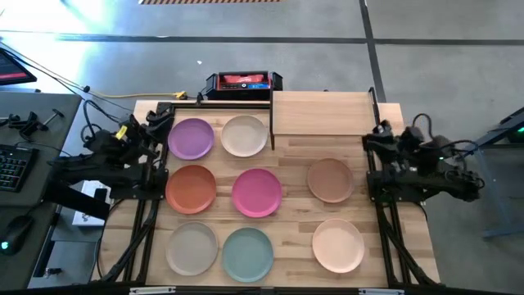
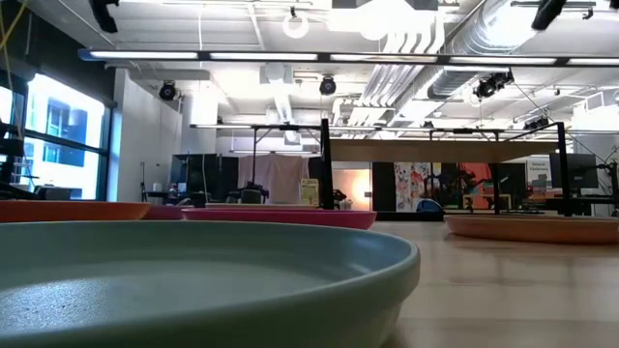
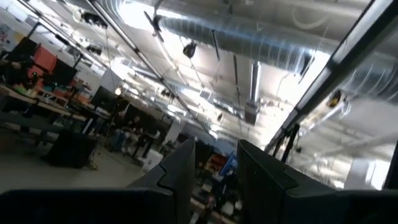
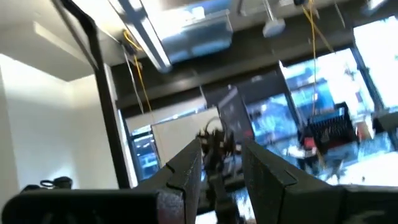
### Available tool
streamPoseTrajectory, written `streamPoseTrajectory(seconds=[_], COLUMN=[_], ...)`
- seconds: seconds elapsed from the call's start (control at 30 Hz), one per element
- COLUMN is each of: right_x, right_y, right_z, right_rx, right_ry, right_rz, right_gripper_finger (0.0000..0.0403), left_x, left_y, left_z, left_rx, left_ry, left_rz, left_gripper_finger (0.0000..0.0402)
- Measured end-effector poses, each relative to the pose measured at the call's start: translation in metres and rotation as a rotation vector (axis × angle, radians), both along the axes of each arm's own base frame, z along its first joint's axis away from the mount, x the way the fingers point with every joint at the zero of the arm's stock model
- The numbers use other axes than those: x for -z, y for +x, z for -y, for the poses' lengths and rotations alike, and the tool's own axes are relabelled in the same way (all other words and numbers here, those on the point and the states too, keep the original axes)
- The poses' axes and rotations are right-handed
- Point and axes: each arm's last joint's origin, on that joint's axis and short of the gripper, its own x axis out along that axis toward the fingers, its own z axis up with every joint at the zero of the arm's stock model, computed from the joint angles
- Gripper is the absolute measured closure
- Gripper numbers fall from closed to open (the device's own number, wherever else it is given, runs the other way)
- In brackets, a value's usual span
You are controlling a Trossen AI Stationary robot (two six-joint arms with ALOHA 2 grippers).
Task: Place and stack plates onto a shelf
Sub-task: Put the light orange plate on the shelf
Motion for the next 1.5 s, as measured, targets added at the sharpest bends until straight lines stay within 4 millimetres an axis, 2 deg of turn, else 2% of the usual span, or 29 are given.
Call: streamPoseTrajectory(seconds=[0.17,0.33,0.53,0.73,1.07,1.27,1.5], right_x=[-0.029,-0.045,-0.047,-0.047,-0.029,-0.011,0.015], right_y=[-0.003,0.014,0.038,0.057,0.094,0.116,0.147], right_z=[-0.002,0.001,0.005,0.008,0.011,0.014,0.005], right_rx=[-0.028,-0.063,-0.08,-0.069,-0.107,-0.073,-0.046], right_ry=[-0.044,0.07,0.262,0.468,0.657,0.74,0.794], right_rz=[-0.031,-0.261,-0.648,-0.899,-1.164,-1.312,-1.487], right_gripper_finger=[0.0304,0.0304,0.0304,0.0304,0.0304,0.0304,0.0304], left_x=[-0.02,-0.037,-0.044,-0.034,-0.009,0.0,0.012], left_y=[0.006,0.013,0.021,0.03,0.046,0.06,0.071], left_z=[0.0,0.0,0.0,-0.001,0.0,0.001,0.001], left_rx=[0.016,0.025,0.038,0.061,0.118,0.183,0.221], left_ry=[0.006,0.004,-0.001,-0.073,-0.211,-0.214,-0.236], left_rz=[-0.079,-0.163,-0.271,-0.363,-0.568,-0.658,-0.77], left_gripper_finger=[0.0291,0.0291,0.0291,0.0291,0.0291,0.0291,0.0291])
